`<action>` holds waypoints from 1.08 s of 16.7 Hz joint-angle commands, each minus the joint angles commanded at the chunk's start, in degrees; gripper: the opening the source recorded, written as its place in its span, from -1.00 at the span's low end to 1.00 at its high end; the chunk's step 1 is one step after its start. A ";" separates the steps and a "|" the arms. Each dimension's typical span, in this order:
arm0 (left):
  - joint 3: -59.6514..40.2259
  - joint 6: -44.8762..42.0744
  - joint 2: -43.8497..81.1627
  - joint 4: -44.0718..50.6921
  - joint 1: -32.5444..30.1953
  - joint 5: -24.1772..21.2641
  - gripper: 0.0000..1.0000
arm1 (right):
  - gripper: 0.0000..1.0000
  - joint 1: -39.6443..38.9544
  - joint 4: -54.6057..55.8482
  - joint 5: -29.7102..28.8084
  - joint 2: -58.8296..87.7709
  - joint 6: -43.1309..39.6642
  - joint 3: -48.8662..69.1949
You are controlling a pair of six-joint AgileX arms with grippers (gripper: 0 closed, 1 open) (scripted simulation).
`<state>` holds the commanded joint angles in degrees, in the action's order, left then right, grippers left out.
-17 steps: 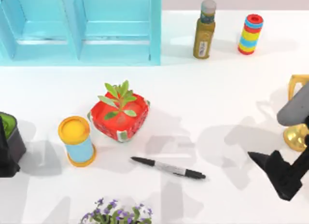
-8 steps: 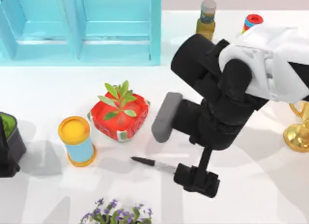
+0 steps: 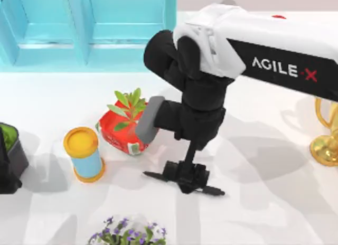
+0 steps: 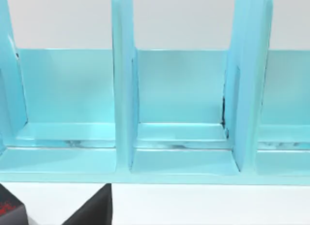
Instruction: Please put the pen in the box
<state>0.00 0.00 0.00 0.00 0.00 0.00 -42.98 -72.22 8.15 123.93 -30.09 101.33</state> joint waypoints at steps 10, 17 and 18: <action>0.00 0.00 0.00 0.00 0.00 0.00 1.00 | 1.00 0.94 -1.91 -0.52 2.51 -0.68 4.37; 0.00 0.00 0.00 0.00 0.00 0.00 1.00 | 1.00 -0.28 13.14 -0.47 5.98 0.76 -6.56; 0.00 0.00 0.00 0.00 0.00 0.00 1.00 | 1.00 -0.49 15.34 -0.46 6.55 0.97 -8.25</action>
<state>0.00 0.00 0.00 0.00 0.00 0.00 -43.47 -56.88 7.69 130.48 -29.12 93.08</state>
